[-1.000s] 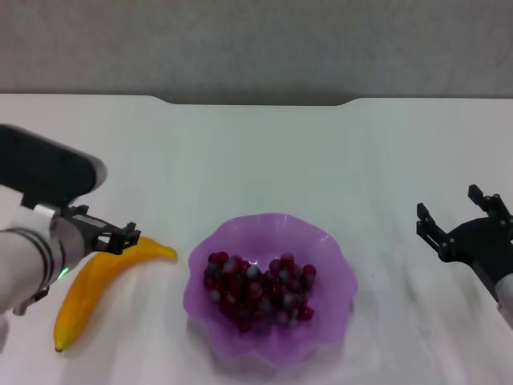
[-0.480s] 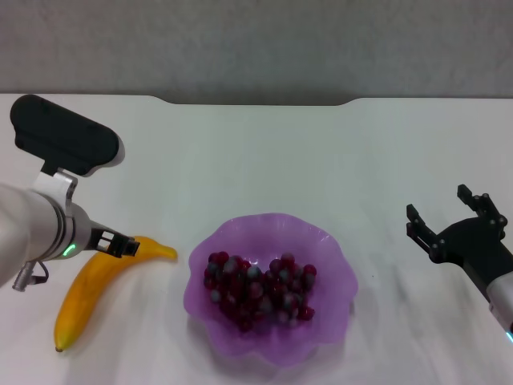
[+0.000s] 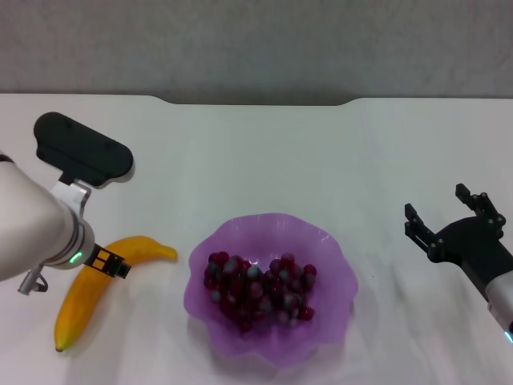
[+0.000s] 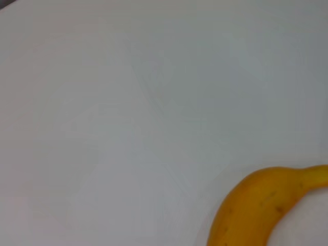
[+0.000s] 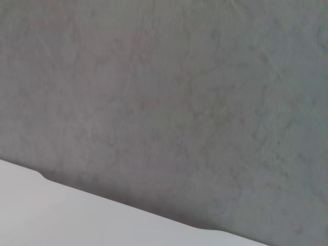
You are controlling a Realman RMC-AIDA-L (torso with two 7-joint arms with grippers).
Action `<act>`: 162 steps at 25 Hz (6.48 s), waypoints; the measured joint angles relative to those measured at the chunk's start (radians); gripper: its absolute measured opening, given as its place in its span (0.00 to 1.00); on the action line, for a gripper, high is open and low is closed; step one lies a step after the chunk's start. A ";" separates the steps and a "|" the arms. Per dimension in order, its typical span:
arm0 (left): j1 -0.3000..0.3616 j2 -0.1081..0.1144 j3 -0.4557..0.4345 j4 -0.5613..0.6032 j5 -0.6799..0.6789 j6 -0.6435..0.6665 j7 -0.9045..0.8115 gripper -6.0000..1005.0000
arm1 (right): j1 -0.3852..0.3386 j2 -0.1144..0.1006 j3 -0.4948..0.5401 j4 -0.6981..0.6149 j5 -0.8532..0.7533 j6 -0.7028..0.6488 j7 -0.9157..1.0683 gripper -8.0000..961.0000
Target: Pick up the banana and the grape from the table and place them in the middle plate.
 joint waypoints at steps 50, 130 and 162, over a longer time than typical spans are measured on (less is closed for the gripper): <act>-0.066 -0.060 -0.013 0.227 0.012 -0.100 -0.002 0.54 | 0.003 0.002 -0.012 0.004 0.000 -0.014 -0.031 0.90; 0.178 -0.139 0.068 -0.142 -0.267 -0.557 -0.005 0.60 | 0.011 0.000 -0.037 -0.007 0.000 -0.001 -0.031 0.90; 0.472 -0.144 -0.132 -0.103 0.182 -1.277 -0.011 0.75 | 0.010 0.000 -0.038 -0.007 0.002 0.000 -0.032 0.90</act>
